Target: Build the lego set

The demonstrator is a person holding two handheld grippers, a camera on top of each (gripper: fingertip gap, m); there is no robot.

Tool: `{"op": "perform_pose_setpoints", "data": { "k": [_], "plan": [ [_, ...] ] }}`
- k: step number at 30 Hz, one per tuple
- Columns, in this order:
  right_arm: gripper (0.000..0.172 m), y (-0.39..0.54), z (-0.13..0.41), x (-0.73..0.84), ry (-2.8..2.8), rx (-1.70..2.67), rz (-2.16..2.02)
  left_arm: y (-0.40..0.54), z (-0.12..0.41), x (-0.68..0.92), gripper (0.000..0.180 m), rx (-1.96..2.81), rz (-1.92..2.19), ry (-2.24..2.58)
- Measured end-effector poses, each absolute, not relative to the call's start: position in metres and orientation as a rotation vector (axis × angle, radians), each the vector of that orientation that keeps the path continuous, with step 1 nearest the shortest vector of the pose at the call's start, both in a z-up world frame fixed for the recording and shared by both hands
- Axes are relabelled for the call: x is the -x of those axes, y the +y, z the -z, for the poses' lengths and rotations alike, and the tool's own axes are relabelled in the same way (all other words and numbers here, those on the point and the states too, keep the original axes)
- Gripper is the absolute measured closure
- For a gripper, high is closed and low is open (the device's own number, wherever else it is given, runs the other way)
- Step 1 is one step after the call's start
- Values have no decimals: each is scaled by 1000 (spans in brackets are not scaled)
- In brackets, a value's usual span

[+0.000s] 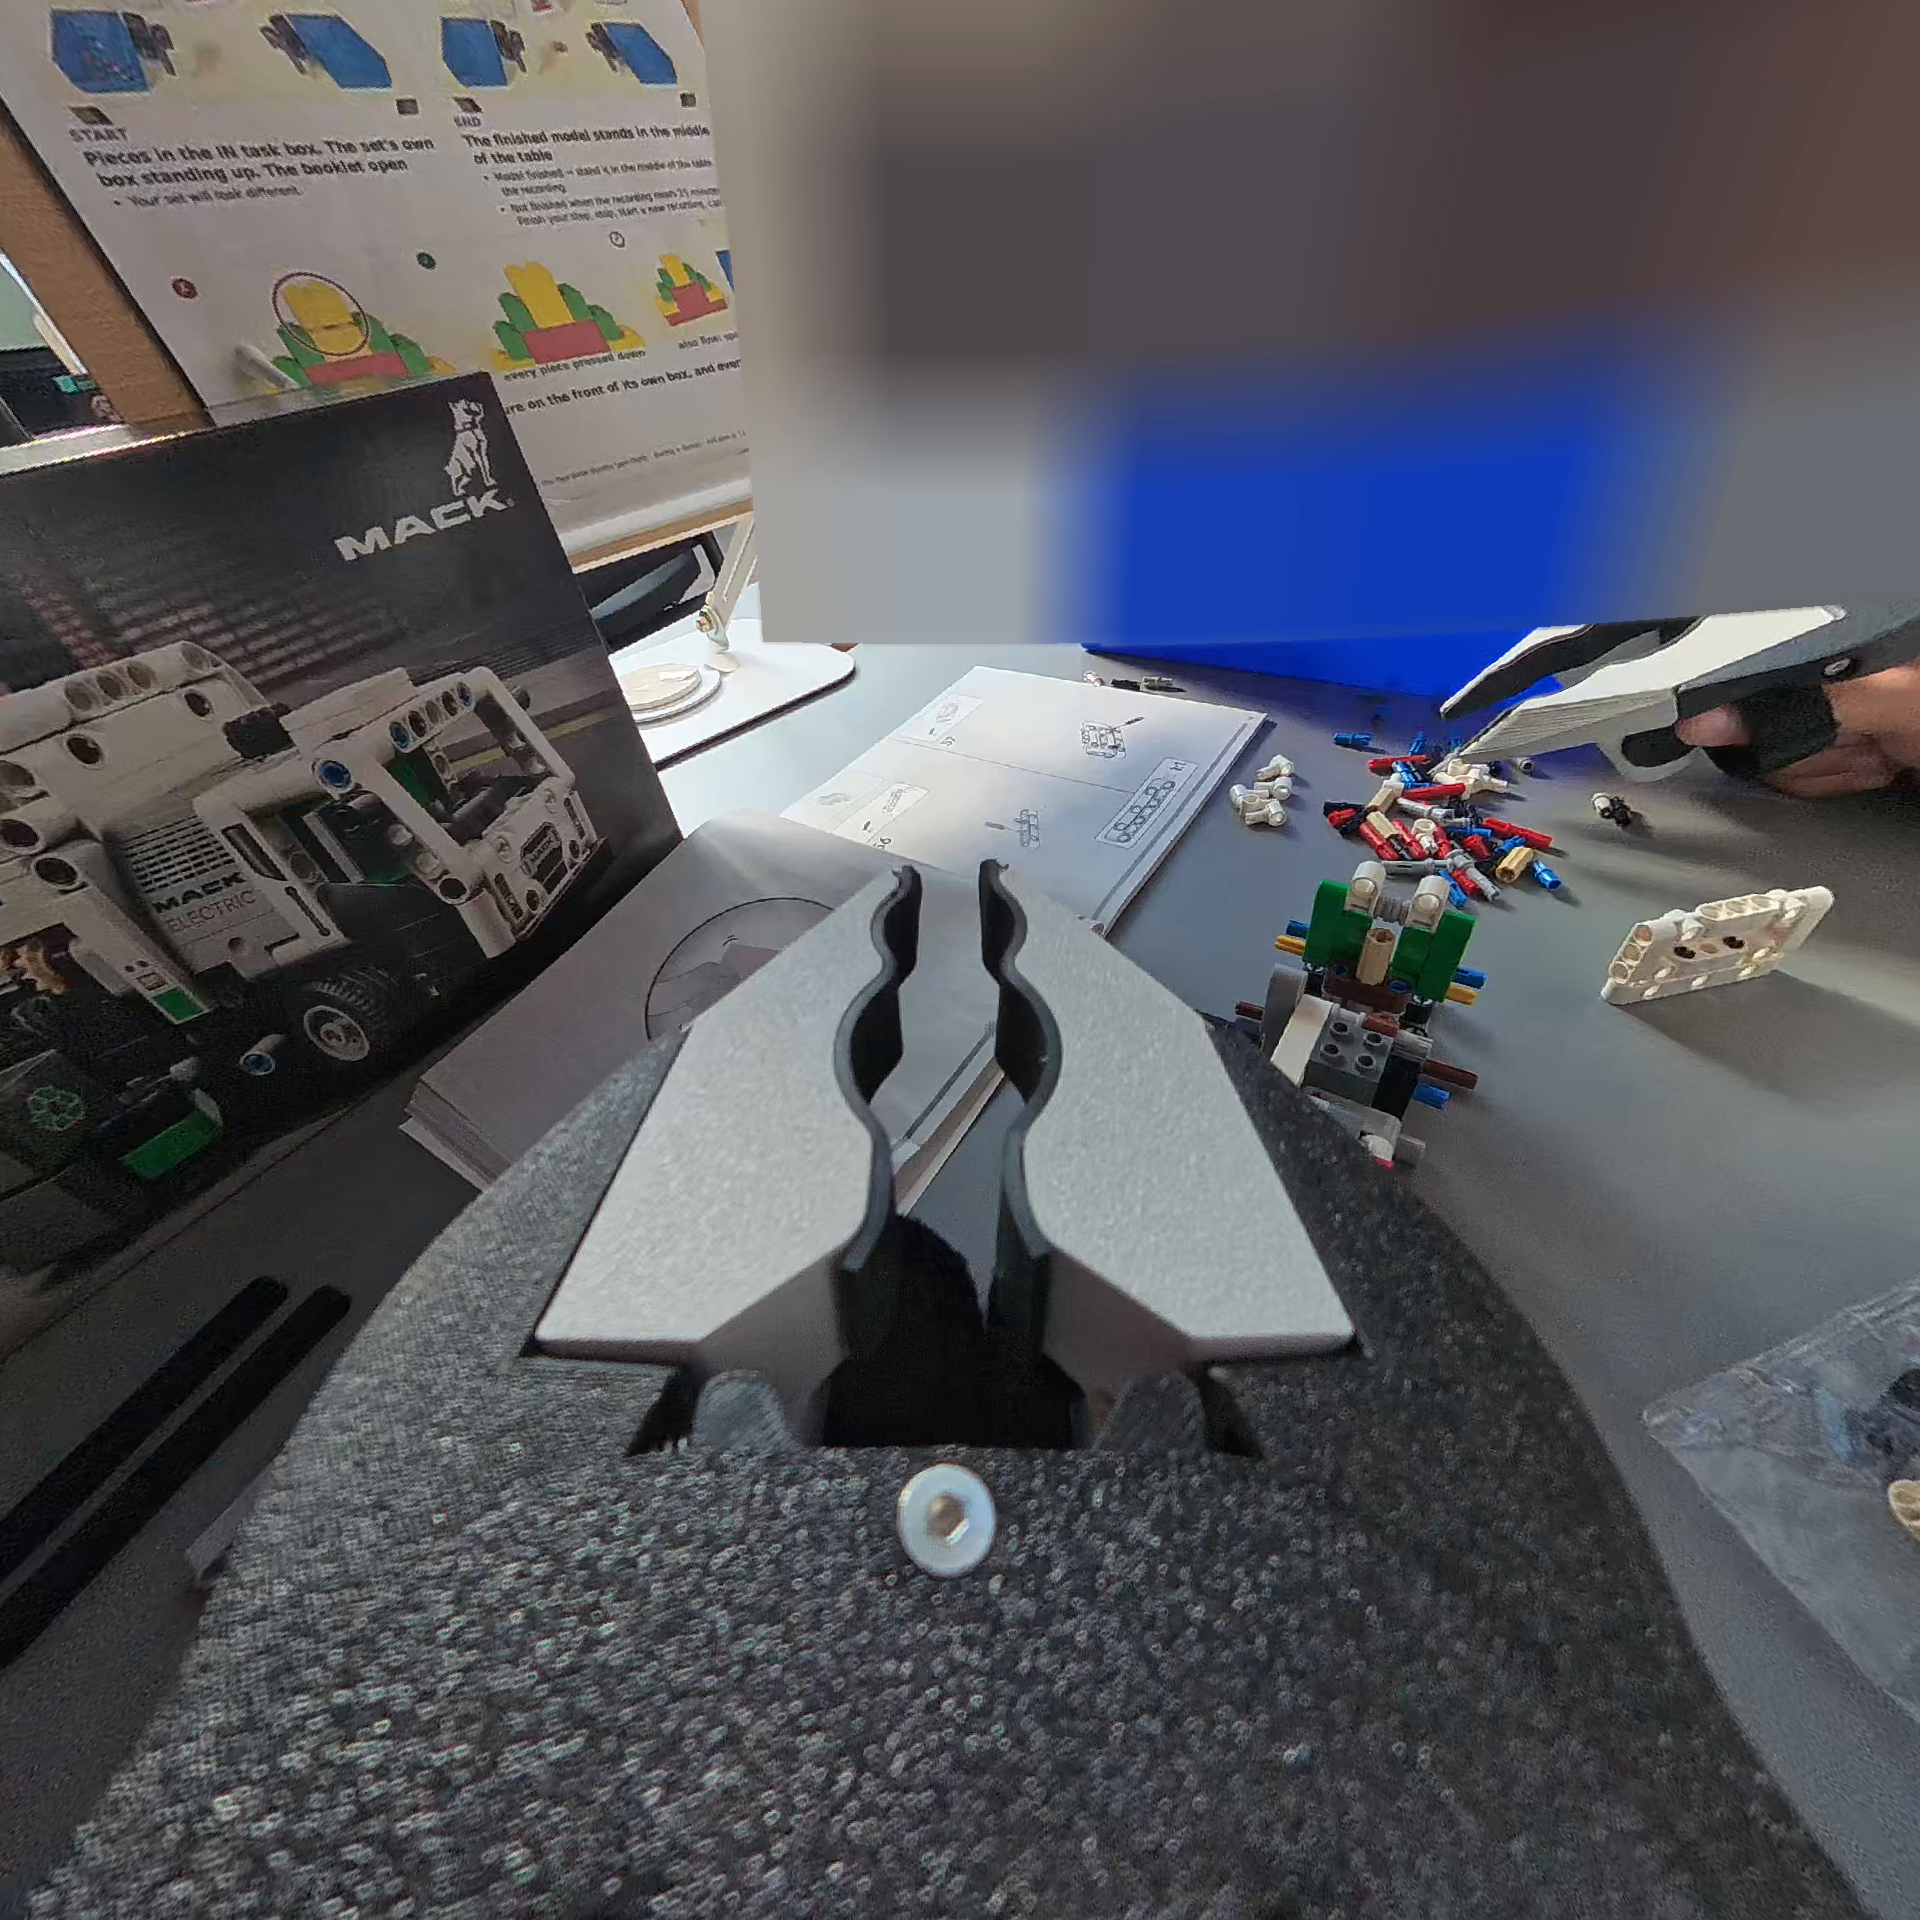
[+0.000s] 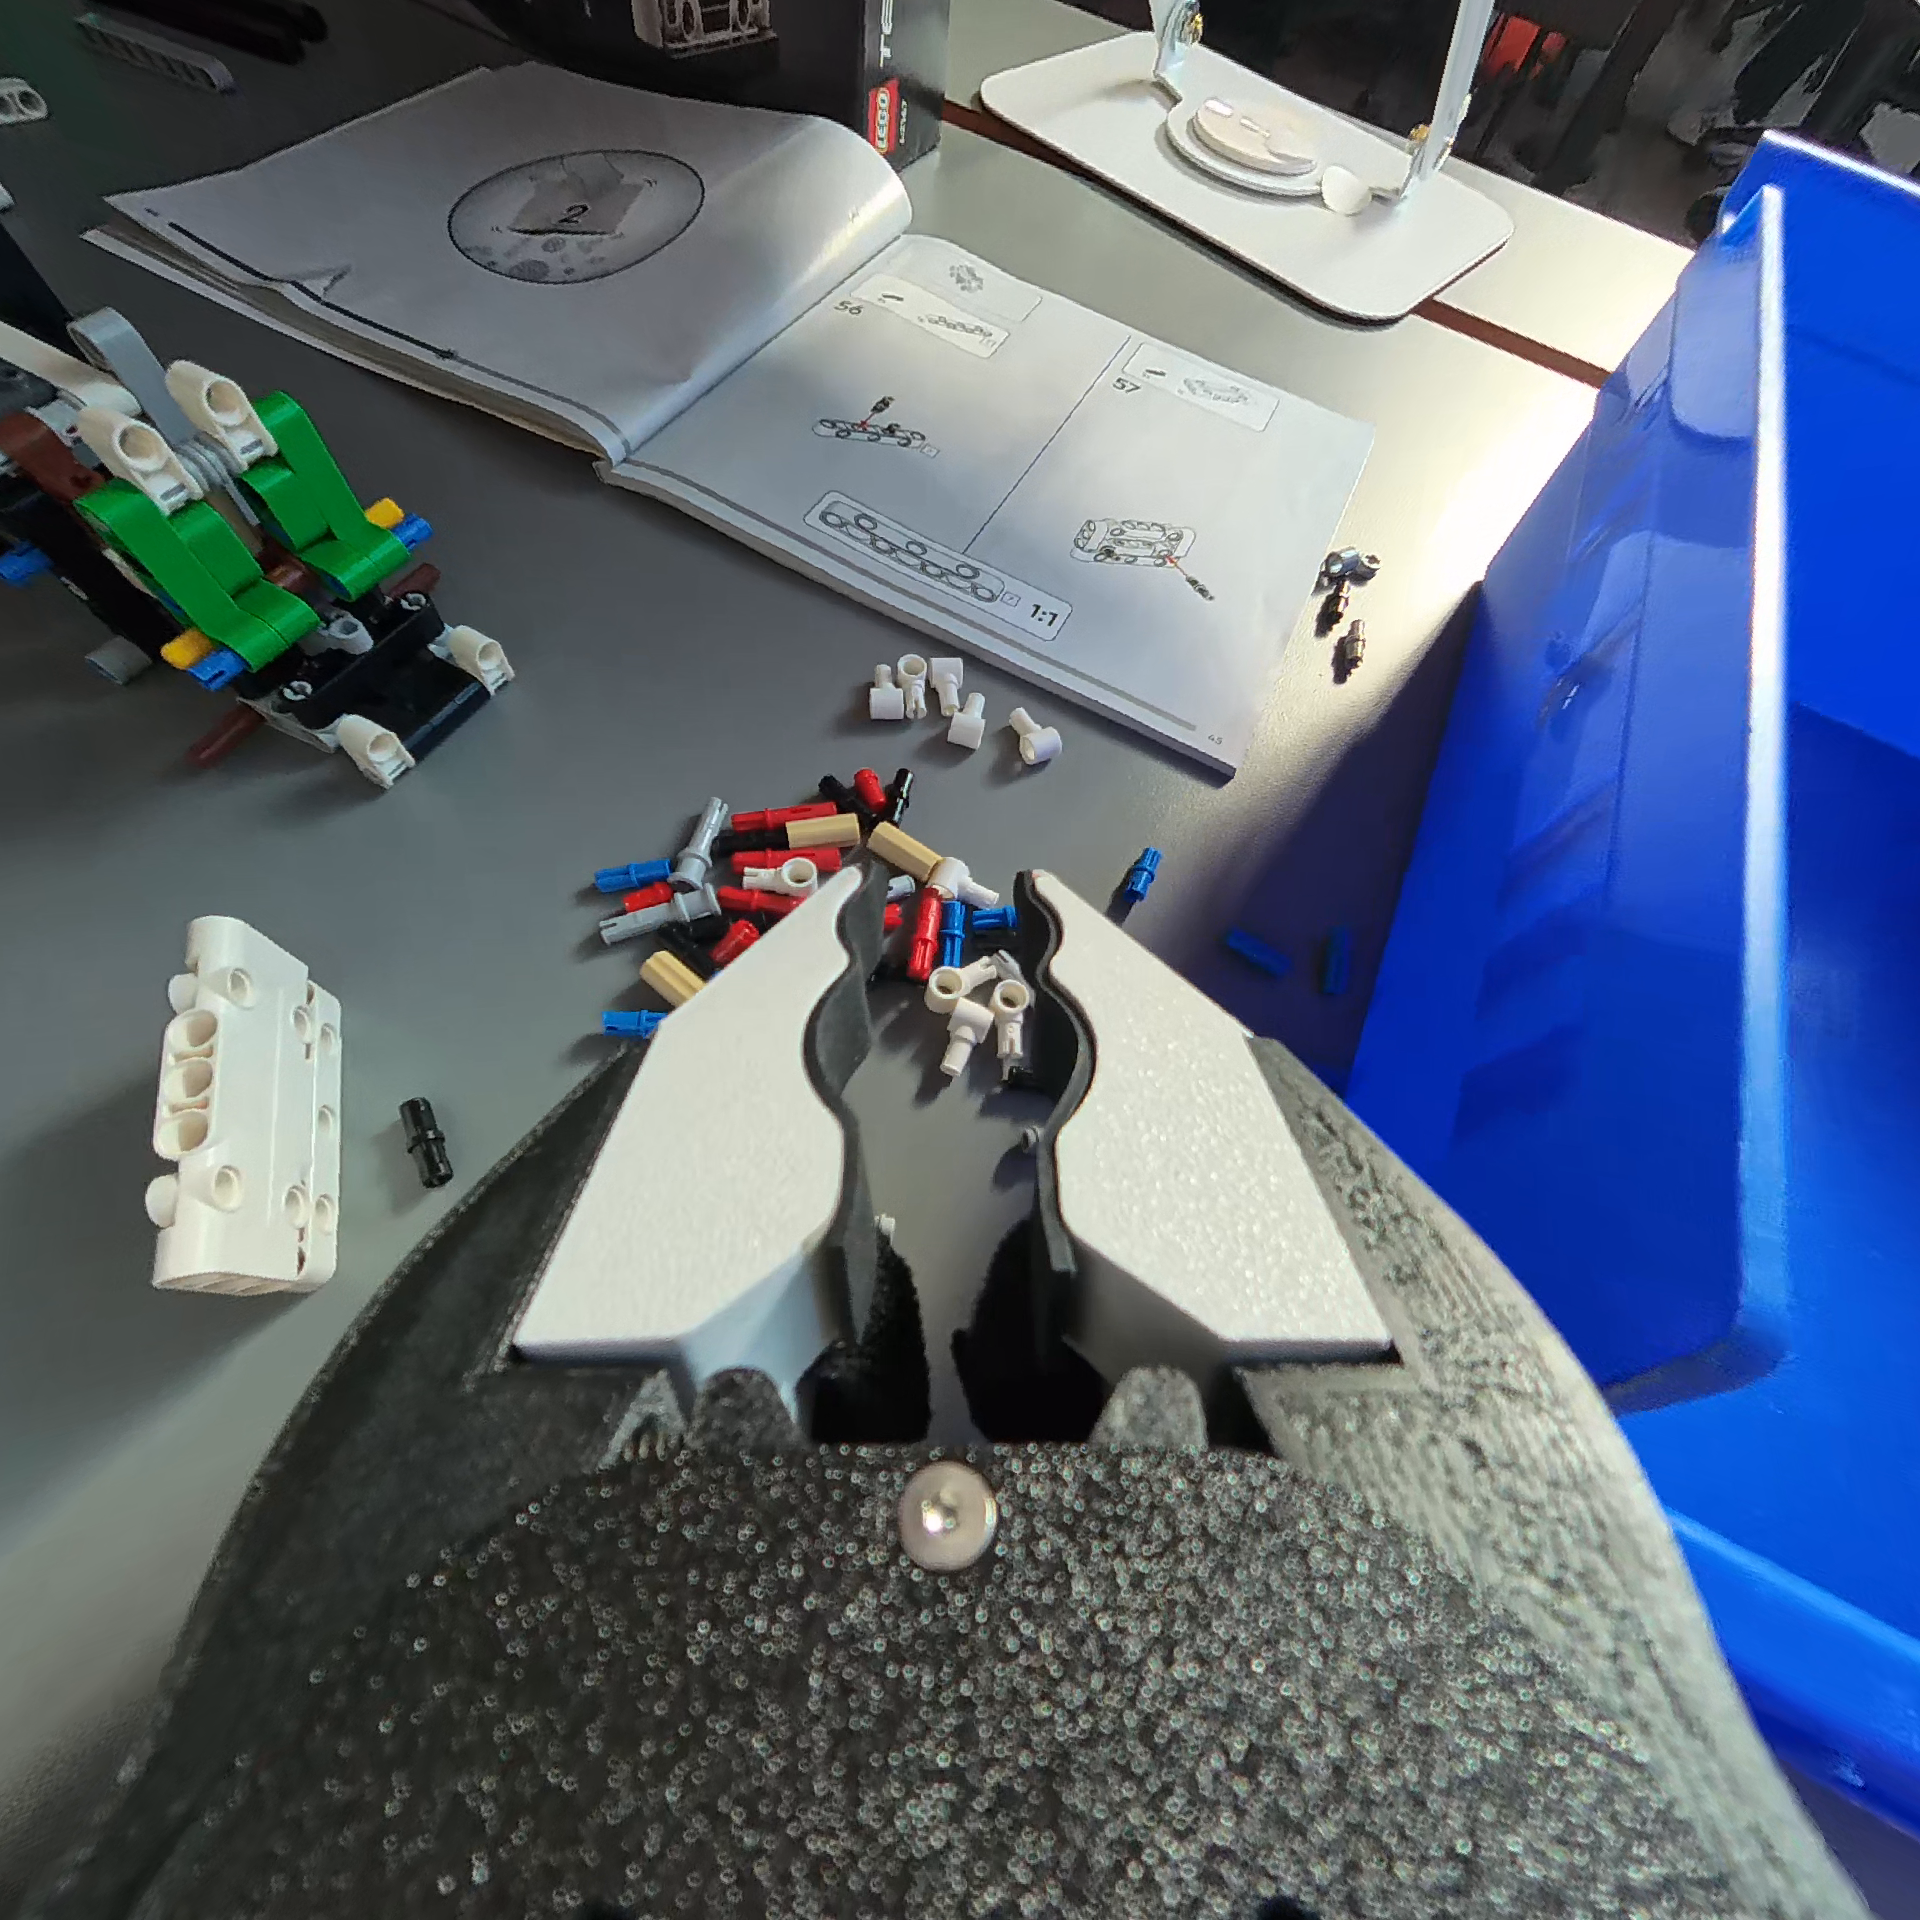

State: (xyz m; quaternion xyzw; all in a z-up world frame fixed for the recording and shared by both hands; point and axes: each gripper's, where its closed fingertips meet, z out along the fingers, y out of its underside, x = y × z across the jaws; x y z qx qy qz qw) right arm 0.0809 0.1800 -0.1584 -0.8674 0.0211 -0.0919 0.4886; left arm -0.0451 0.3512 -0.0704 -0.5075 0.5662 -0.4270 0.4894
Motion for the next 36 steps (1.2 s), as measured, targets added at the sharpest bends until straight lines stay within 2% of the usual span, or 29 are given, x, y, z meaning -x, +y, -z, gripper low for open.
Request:
{"op": "perform_pose_setpoints", "data": {
  "k": [19, 23, 27, 32, 36],
  "plan": [
    [149, 180, 157, -74, -11, 2105, 282, 293, 53, 54, 169, 1032, 1014, 1503],
    [161, 173, 128, -84, 27, 1925, 413, 266, 64, 49, 167, 1033, 1063, 1568],
    [159, 162, 96, -59, 50, 1788, 210, 228, 75, 45, 165, 1030, 1192, 1669],
    [146, 146, 129, 14, -216, 2008, -150, 184, 95, 47, 161, 1042, 1304, 1848],
    [142, 135, 157, 29, -239, 2118, -211, 163, 101, 50, 161, 981, 1235, 1995]
  ]
}}
